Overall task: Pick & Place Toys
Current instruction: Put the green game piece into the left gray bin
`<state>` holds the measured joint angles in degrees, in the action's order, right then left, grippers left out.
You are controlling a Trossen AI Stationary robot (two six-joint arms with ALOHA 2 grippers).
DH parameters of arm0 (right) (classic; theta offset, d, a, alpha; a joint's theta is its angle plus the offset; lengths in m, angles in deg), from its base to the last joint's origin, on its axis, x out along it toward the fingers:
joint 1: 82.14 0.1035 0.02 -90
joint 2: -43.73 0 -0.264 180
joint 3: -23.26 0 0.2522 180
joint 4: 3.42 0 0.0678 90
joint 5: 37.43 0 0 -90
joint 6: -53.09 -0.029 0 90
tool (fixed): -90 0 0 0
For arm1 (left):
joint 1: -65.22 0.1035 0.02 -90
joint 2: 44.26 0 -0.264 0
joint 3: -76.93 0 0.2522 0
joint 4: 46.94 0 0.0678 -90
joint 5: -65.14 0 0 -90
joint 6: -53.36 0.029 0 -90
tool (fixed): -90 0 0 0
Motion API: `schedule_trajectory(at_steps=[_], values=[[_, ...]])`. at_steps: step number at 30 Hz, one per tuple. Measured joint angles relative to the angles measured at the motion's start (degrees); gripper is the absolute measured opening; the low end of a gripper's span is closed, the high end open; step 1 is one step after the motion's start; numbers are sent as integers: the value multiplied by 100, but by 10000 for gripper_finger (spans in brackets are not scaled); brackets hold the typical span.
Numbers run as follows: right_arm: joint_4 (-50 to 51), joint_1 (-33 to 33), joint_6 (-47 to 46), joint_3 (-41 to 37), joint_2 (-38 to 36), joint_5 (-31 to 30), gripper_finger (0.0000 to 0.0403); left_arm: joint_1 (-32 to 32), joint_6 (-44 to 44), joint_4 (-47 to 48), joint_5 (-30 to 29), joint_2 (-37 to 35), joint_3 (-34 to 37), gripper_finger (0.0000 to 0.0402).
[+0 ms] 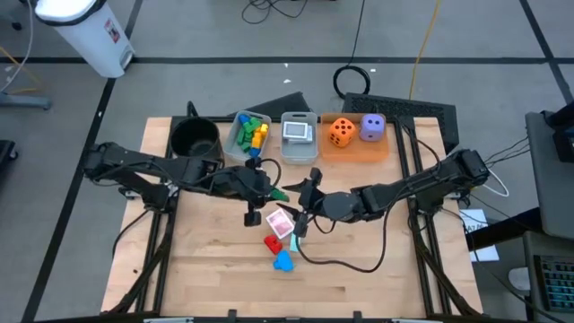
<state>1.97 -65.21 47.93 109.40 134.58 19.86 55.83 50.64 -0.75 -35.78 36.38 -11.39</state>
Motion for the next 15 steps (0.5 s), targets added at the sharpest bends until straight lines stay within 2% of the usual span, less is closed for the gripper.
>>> schedule_trajectory(at_steps=[8,15], values=[[8,2,-11,0,0,0,203,0,-81,37,50,0,0,84],[8,2,-15,0,0,5,139,0,-137,42,151,0,0,84]])
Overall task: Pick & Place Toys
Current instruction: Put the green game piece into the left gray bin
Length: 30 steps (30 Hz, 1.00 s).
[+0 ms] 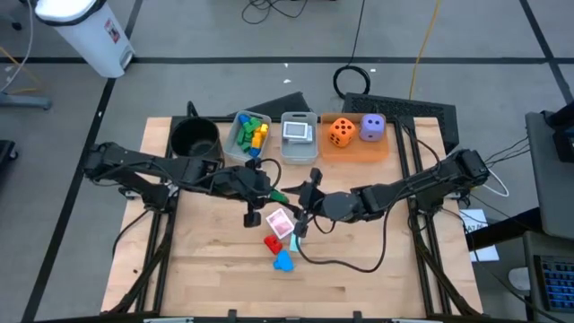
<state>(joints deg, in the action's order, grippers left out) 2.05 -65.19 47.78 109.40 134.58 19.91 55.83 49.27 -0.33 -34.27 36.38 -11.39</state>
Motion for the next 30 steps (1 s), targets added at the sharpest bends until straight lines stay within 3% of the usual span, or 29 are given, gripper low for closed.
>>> schedule_trajectory(at_steps=[7,17,25,30], values=[[15,2,4,0,0,-58,82,4,-157,22,-28,-2,0,84],[19,2,-63,0,0,-51,52,4,-290,42,-19,-7,0,85],[-28,80,-130,0,-7,45,42,-4,-151,-30,89,-7,0,203],[14,92,-118,0,-60,11,41,-4,-213,0,90,-37,0,245]])
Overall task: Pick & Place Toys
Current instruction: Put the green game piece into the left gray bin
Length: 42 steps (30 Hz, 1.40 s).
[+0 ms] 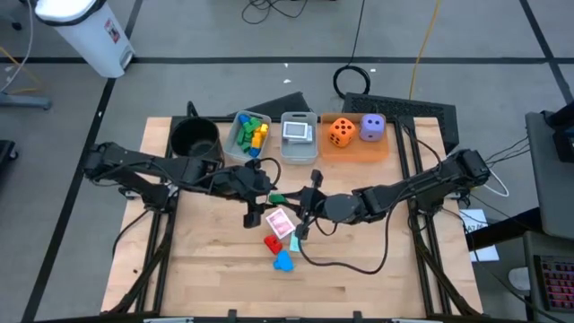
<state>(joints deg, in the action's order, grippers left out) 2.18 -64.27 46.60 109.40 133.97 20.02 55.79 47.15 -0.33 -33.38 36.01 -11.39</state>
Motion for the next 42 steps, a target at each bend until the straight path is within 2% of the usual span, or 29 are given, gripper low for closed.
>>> schedule_trajectory(at_steps=[6,9,13,18,23,25,28,33,37,39,42], values=[[343,22,435,-2,-451,-47,41,105,-651,5,583,-403,2,260],[625,26,820,0,-764,-78,41,340,-1331,-90,1048,-666,2,261],[945,26,1730,0,-1082,-361,41,869,-2546,-749,1920,-815,0,261],[1011,50,3477,0,-1330,-451,40,1607,-4300,-1970,2667,-625,-2,262],[959,307,6207,0,-1441,-1270,40,2147,-6033,-2364,3255,-167,0,262],[970,371,6880,0,-1477,-1397,40,2281,-6579,-2464,3543,20,2,262],[974,380,7306,0,-1529,-1365,40,2396,-7170,-2716,3947,361,7,262],[970,348,7619,0,-1614,-1065,40,2404,-7931,-4015,4330,847,9,262],[1004,348,7620,-2,-1626,-1077,40,2398,-8337,-4931,4486,1138,9,262],[1019,348,7577,-2,-1646,-1082,40,2398,-8267,-5300,4579,1180,9,262],[1030,317,7299,-2,-1740,-1078,40,2404,-7433,-5496,4656,1159,0,262]])
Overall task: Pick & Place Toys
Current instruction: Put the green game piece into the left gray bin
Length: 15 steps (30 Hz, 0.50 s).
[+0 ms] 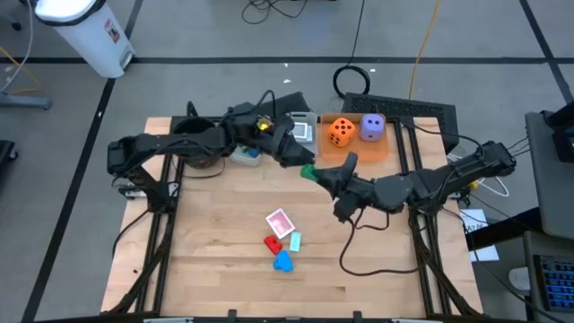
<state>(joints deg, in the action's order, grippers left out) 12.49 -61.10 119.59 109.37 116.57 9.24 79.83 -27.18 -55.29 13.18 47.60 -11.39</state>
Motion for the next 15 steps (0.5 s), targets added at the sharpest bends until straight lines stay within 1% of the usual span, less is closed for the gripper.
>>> schedule_trajectory(at_steps=[3,5,7,9,12,15], values=[[44,-41,-475,0,-160,-1,40,-2,1176,60,-73,-50,2,259],[220,-45,-756,-2,-310,26,40,-10,1813,36,-311,-105,2,253],[402,-44,-1047,-2,-477,205,40,-17,2304,17,-643,-168,2,245],[539,-42,-1384,-2,-595,415,40,-42,2682,-141,-1003,-171,2,237],[656,-42,-1691,-2,-677,507,40,-77,2977,-572,-1108,-160,4,227],[638,-83,-1810,-2,-674,592,40,-200,3168,-679,-1267,-180,0,220]])
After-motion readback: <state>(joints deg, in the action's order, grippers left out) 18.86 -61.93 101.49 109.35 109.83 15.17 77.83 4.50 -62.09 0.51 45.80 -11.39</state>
